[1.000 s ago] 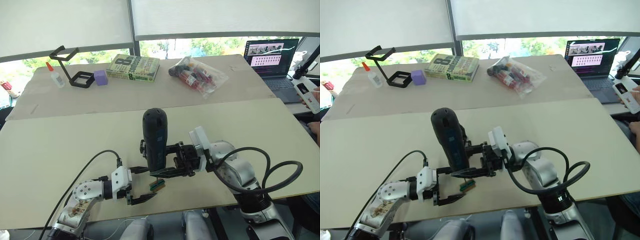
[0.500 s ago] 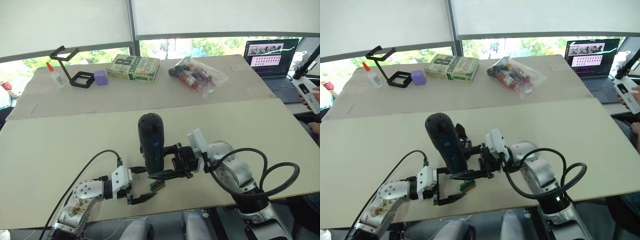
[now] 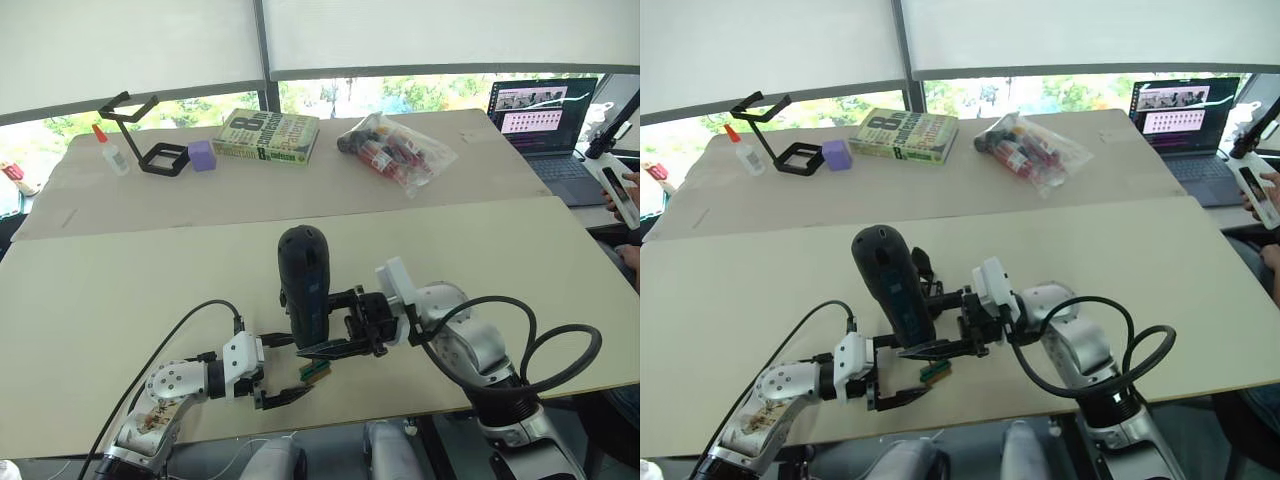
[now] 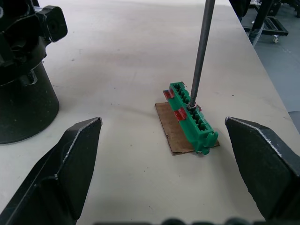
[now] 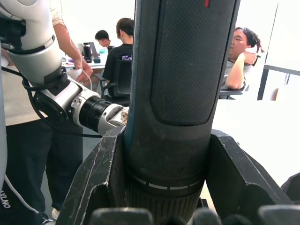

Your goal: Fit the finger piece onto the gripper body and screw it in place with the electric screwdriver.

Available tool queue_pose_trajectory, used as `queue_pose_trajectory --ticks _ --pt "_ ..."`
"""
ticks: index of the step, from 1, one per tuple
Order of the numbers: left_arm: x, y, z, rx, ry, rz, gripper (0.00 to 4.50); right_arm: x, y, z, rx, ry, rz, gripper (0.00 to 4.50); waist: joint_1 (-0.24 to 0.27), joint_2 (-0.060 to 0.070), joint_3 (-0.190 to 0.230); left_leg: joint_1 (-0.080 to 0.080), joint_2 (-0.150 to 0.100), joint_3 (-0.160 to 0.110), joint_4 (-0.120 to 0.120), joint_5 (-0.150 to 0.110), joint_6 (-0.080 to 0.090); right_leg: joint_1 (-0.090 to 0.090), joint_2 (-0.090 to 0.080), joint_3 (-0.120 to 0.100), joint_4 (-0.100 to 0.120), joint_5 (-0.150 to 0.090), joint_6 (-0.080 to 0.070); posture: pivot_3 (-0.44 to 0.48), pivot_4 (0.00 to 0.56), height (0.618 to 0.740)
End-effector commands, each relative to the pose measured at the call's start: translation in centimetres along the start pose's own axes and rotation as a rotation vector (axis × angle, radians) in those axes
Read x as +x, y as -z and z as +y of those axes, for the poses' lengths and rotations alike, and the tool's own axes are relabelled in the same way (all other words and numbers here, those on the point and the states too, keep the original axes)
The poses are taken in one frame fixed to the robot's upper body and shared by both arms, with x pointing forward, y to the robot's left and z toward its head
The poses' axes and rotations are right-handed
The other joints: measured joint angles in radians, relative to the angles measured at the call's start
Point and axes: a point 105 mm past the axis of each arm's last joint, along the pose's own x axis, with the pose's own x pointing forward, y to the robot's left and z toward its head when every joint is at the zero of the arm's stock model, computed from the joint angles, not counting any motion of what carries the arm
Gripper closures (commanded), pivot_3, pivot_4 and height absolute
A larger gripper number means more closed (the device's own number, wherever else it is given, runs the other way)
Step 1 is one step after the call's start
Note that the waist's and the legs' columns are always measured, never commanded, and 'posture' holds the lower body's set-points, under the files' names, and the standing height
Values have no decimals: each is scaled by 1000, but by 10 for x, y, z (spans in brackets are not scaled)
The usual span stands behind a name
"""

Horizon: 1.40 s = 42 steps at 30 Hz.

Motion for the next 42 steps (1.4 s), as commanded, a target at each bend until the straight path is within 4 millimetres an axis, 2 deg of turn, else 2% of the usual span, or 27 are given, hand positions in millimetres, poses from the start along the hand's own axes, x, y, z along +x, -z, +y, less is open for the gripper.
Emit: queue_pose_trajectory --ticks 1,12,15,20,27,30,36,42 --pt "-3 -6 -3 -25 -10 -52 45 5 -31 1 -98 -40 -56 2524 -1 0 0 -1 0 0 0 0 0 -1 0 0 0 0 0 0 150 740" --pt "-23 -46 -11 38 39 -198 45 1 -68 2 -148 -42 -97 2524 3 -1 1 -6 0 0 1 0 0 -4 0 0 -1 0 0 0 150 740" --pt "-27 -61 -18 97 75 -204 45 -5 -88 3 -157 -18 -121 2524 2 -1 1 -7 0 0 1 0 0 -5 0 0 -1 0 0 0 150 740" --pt "-28 -80 -25 139 82 -249 45 -21 -107 5 -190 18 -77 2524 4 -2 1 -7 0 -1 0 0 0 -5 0 -1 -1 0 0 0 150 740" --pt "-27 -117 -18 158 23 -372 45 -30 -128 3 -223 68 -57 2524 2 -2 2 -7 0 0 1 0 1 -4 0 0 -1 0 0 0 150 740" --pt "-29 -123 -14 152 5 -388 45 -32 -136 -1 -230 83 -67 2524 2 -2 2 -7 0 0 1 0 0 -5 0 -1 -1 0 0 0 150 740" --pt "-43 -134 8 124 -100 -426 45 -29 -150 -5 -251 85 -90 2524 4 -3 2 -7 0 0 1 0 0 -4 0 -1 -1 0 0 0 150 740" --pt "-62 -127 18 102 -173 -396 45 -20 -163 -7 -254 53 -140 2524 0 -3 2 -8 0 0 1 0 0 -5 0 -1 -1 0 0 0 150 740"
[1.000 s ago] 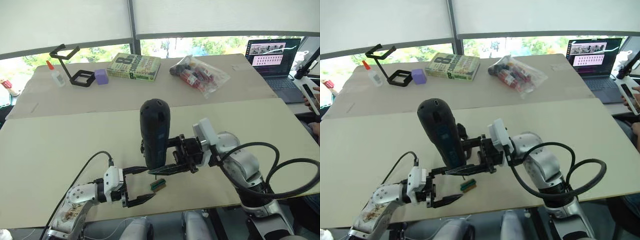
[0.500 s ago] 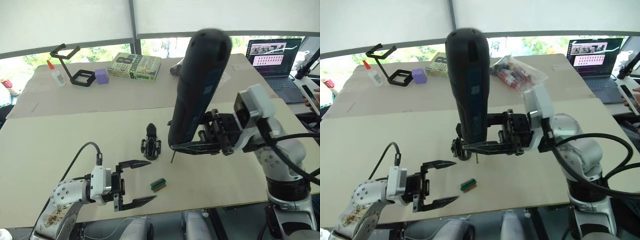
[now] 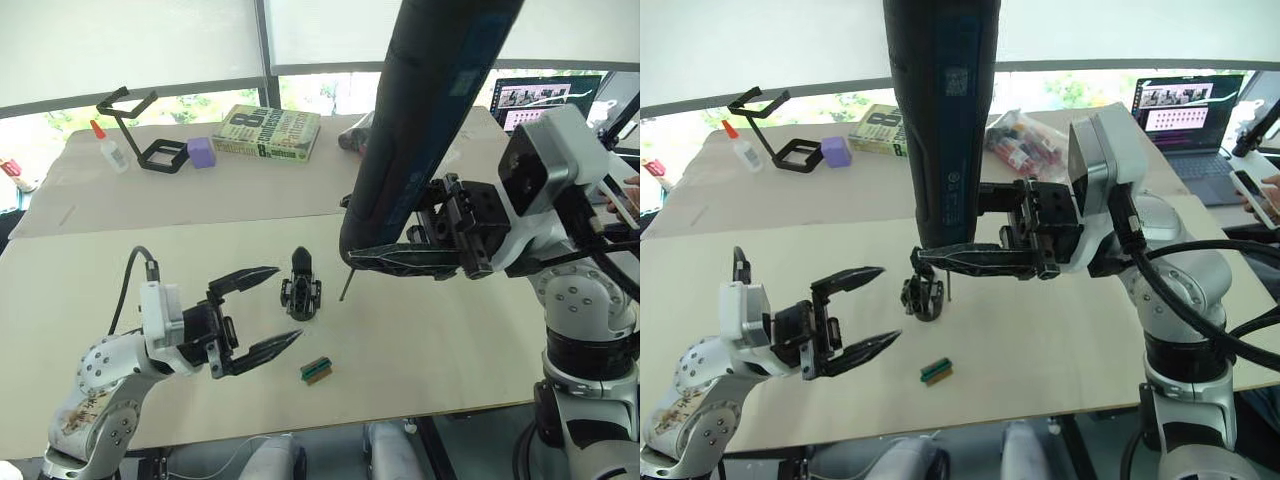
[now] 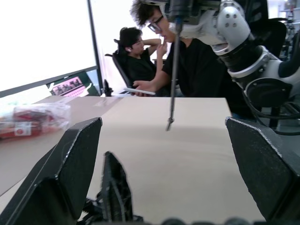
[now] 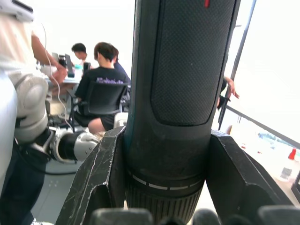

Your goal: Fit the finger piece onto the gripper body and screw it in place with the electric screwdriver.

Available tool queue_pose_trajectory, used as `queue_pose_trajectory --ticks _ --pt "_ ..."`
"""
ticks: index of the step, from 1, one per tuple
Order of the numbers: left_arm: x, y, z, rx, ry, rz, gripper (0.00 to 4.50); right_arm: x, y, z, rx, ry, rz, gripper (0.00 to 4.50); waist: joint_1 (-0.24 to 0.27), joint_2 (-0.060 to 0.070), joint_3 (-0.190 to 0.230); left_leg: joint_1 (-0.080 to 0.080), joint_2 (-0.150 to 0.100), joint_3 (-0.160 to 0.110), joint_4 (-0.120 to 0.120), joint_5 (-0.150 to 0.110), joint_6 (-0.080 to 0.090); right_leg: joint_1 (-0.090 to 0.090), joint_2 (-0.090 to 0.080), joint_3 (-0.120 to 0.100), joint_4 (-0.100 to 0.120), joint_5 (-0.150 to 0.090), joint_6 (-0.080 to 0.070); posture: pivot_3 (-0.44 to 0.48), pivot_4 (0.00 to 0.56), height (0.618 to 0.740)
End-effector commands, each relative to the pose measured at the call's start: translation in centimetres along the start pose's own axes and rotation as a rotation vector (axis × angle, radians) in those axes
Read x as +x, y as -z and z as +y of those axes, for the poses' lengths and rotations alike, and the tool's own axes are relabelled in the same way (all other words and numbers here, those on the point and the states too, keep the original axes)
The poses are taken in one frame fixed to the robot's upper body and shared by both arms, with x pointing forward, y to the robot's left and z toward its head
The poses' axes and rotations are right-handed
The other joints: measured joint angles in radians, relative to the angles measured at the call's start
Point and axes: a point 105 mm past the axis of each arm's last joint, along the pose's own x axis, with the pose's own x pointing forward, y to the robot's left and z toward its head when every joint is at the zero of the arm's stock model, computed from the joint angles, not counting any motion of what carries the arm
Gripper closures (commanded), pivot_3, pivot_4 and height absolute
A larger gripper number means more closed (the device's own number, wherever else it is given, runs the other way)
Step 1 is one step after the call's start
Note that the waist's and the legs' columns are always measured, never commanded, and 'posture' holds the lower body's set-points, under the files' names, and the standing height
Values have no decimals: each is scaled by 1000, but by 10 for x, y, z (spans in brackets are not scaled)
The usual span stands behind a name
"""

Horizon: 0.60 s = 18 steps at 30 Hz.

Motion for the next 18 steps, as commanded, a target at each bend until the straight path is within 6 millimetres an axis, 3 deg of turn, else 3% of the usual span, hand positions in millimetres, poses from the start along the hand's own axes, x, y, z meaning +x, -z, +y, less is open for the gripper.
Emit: queue_pose_trajectory --ticks 1,11,18 --pt "-12 -3 6 15 -37 9 45 6 -20 1 -53 -28 -60 2524 1 0 0 0 0 0 0 0 0 0 0 0 0 0 0 0 150 740" --pt "-50 17 15 -2 -152 106 45 24 -19 -4 -51 -76 -118 2524 1 0 0 0 0 0 0 0 0 0 0 0 0 0 0 0 150 740" --pt "-74 47 15 -32 -193 219 45 43 -3 -12 -40 -91 -99 2524 0 0 0 0 0 0 0 0 0 0 0 -1 0 0 0 0 150 740"
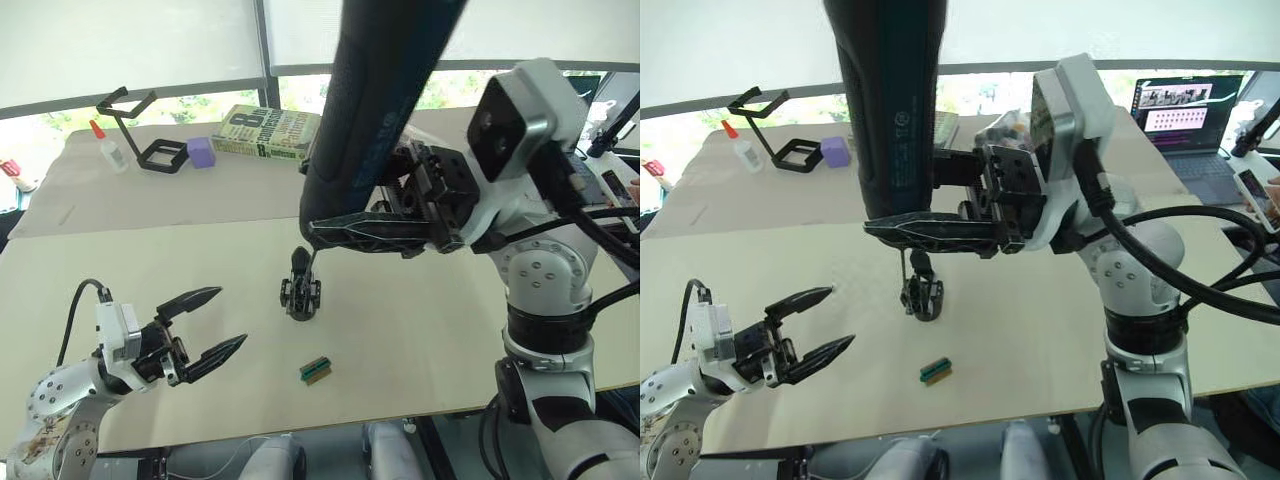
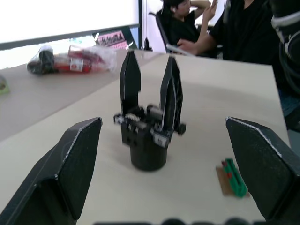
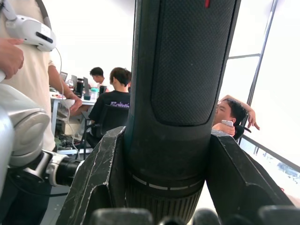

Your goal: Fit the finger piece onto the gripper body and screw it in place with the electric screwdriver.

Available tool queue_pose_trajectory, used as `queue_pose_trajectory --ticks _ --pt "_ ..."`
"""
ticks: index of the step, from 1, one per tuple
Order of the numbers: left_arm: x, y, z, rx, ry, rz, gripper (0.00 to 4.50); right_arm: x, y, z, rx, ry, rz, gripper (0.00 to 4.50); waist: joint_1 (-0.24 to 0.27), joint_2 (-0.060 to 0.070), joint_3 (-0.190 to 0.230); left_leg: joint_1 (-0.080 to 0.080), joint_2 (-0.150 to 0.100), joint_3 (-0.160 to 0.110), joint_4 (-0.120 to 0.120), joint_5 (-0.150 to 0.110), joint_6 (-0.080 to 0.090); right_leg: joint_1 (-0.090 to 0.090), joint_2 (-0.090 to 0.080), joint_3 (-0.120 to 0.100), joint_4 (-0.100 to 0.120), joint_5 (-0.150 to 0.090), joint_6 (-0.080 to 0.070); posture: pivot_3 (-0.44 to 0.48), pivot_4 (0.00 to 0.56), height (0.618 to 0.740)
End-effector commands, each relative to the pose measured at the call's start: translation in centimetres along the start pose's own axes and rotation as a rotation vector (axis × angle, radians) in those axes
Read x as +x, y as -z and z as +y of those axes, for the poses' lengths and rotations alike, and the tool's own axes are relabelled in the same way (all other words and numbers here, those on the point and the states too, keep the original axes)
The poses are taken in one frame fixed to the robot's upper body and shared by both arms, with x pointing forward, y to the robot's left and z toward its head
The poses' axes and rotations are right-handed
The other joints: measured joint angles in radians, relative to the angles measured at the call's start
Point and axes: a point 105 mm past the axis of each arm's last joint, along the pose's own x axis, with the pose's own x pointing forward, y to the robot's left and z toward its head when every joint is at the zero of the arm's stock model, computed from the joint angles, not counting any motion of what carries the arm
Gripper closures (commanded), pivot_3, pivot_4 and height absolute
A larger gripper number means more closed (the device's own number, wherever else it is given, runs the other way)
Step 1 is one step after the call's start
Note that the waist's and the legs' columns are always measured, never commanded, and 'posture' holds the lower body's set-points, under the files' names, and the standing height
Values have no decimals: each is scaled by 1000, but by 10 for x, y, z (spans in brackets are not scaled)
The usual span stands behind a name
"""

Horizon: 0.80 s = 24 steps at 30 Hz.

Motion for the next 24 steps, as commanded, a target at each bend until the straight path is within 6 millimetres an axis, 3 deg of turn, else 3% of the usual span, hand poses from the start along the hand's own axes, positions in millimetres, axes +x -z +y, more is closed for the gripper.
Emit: queue_pose_trajectory --ticks 1,8,17,24 --pt "-2 11 1 24 -9 30 45 12 -1 -2 -57 -27 -5 2524 0 0 0 0 0 0 0 0 0 0 0 0 0 0 0 0 150 740" --pt "26 39 -1 -15 10 48 45 21 20 -7 -46 -27 22 2524 2 0 0 0 -1 0 0 0 0 0 0 -1 0 0 0 0 150 740" --pt "51 54 3 -16 39 47 45 26 43 -15 -49 -5 89 2524 -6 0 0 -1 0 0 0 0 -1 -1 0 -2 0 0 0 0 150 740" --pt "71 65 4 -10 32 68 45 26 47 -14 -39 -10 92 2524 -4 0 0 -1 0 0 0 0 -1 -1 0 -2 1 0 0 0 150 740"
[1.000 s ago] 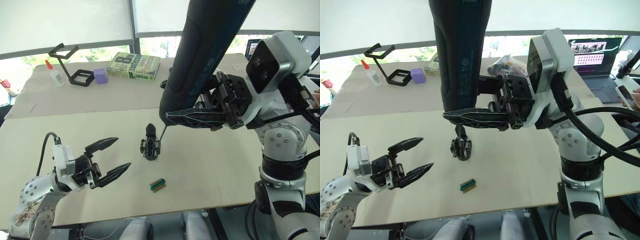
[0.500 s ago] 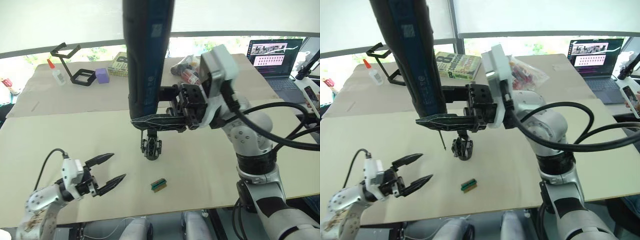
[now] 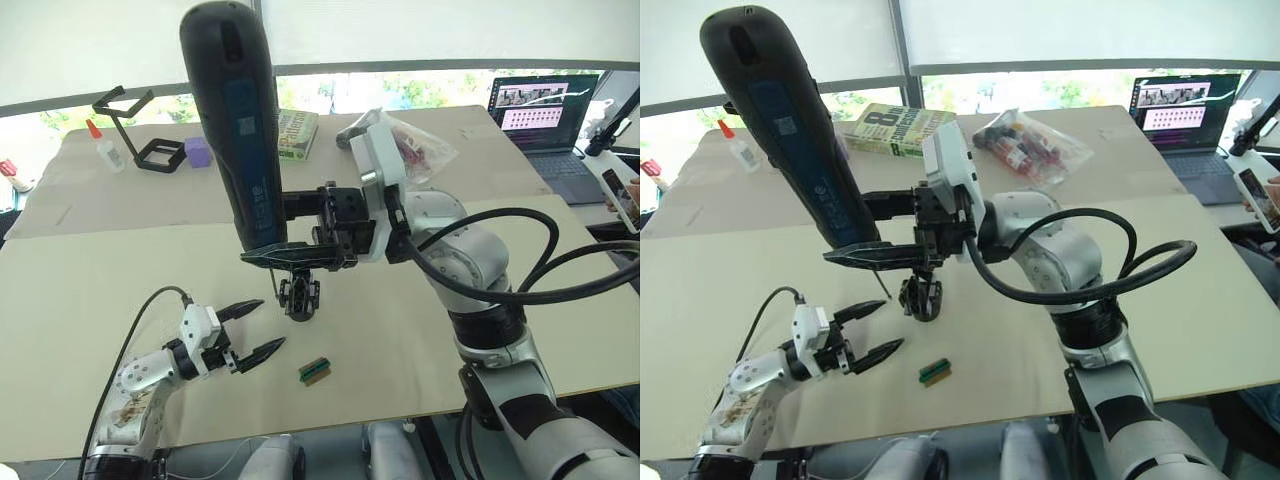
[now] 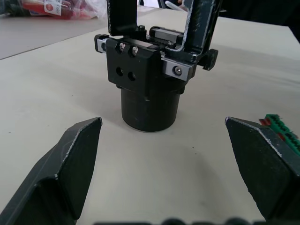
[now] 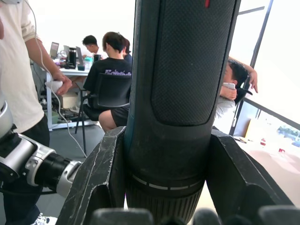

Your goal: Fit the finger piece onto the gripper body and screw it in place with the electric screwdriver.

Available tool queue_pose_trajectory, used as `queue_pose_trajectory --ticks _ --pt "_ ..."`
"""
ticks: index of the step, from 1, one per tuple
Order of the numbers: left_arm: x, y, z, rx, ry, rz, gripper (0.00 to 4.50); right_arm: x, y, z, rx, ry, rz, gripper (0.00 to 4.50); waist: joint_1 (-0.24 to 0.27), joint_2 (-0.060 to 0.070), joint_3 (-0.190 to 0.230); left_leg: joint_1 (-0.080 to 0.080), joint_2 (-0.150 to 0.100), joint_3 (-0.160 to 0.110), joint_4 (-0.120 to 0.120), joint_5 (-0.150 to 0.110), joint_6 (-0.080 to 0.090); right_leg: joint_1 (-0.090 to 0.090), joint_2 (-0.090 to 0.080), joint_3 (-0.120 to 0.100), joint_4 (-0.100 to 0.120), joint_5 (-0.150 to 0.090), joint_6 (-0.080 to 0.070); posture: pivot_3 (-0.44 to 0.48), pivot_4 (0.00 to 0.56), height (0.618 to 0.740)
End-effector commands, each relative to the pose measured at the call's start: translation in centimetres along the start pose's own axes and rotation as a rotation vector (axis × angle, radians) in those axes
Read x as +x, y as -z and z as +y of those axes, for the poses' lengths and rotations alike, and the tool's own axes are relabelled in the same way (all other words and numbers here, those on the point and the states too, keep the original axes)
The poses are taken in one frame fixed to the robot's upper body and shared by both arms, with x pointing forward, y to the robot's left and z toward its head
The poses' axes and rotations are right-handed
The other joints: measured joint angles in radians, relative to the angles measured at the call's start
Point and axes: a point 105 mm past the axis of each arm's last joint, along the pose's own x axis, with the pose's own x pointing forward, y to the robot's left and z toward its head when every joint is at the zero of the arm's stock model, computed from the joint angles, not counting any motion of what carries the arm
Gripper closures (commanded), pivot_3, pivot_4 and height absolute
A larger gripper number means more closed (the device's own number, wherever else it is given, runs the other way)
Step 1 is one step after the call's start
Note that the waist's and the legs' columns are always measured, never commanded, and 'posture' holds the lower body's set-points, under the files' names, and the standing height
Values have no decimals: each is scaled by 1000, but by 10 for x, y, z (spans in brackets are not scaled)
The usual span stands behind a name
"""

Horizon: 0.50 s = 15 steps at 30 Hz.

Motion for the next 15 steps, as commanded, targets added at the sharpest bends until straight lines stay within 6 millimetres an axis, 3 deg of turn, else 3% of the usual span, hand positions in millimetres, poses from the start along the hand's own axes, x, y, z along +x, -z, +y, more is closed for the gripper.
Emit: queue_pose_trajectory --ticks 1,7,15 --pt "10 -2 0 27 -8 -10 45 1 -12 3 -59 -15 -39 2524 0 0 0 0 0 0 0 0 0 0 0 0 0 0 0 0 150 740" --pt "37 0 -1 18 -11 -24 45 2 -12 6 -52 -29 -45 2524 2 0 0 0 0 0 0 0 0 0 0 0 0 0 0 0 150 740" --pt "53 3 3 11 -13 -16 45 0 -10 7 -47 -32 -35 2524 2 0 0 0 0 0 1 0 0 0 0 0 0 0 0 0 150 740"
